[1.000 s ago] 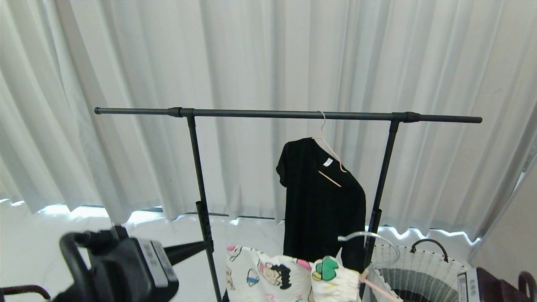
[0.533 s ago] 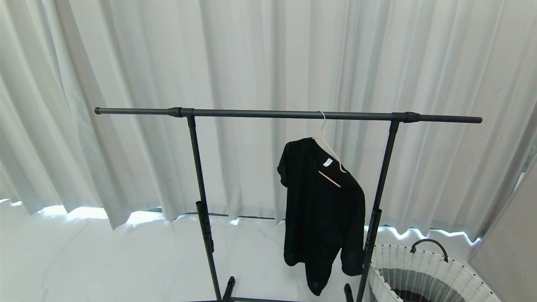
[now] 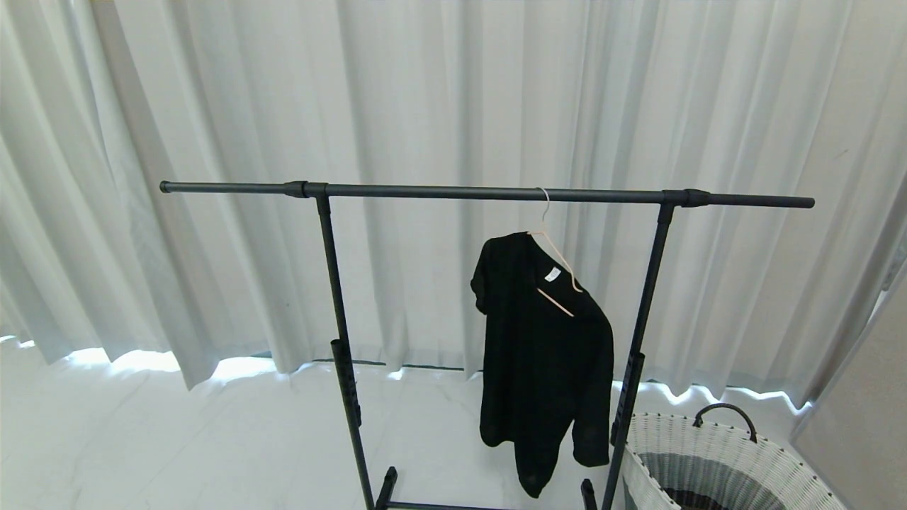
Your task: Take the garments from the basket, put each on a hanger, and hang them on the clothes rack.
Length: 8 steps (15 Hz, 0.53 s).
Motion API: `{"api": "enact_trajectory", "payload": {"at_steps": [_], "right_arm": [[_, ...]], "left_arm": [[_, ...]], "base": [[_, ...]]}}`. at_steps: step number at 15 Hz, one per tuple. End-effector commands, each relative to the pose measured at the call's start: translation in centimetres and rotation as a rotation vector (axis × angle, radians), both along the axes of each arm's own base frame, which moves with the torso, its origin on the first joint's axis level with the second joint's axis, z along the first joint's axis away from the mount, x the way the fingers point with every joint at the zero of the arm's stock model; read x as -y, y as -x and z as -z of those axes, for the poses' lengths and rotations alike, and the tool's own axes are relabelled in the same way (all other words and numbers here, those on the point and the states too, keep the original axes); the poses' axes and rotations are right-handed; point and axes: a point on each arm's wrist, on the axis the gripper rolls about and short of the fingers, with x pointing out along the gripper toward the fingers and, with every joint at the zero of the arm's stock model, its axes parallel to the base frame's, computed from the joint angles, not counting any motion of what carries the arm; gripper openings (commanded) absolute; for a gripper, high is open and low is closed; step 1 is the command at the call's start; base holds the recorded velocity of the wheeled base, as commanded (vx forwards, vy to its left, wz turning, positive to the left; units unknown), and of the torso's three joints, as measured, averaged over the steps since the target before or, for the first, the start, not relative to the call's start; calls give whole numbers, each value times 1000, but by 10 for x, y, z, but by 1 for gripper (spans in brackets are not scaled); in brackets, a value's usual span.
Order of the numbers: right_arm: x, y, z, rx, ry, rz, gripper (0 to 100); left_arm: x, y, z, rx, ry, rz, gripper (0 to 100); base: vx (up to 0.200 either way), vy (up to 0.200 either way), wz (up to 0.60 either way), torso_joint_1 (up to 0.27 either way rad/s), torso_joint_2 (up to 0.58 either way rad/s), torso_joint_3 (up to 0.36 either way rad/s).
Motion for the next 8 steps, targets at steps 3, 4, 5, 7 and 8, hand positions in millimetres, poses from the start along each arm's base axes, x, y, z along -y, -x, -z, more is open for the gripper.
{"api": "enact_trajectory", "payload": {"at_steps": [3, 4, 5, 7, 8], "right_arm": [[-4, -1, 3, 33, 24, -24, 0], [-4, -1, 3, 41, 25, -28, 0], [-5, -1, 3, 45, 29, -31, 0], [-5, -1, 2, 47, 25, -31, 0], [-5, -1, 3, 48, 27, -32, 0]], "left_arm": [[-7, 1, 7, -9, -20, -10, 100], [-7, 1, 7, -9, -22, -10, 100], [-7, 1, 7, -9, -22, -10, 0], [-6, 1, 8, -10, -28, -9, 0], [-6, 1, 8, -11, -29, -9, 0]], "base": [[0, 0, 0, 0, 0, 0], [0, 0, 0, 0, 0, 0], [0, 0, 0, 0, 0, 0], [0, 0, 0, 0, 0, 0], [0, 0, 0, 0, 0, 0]]}}
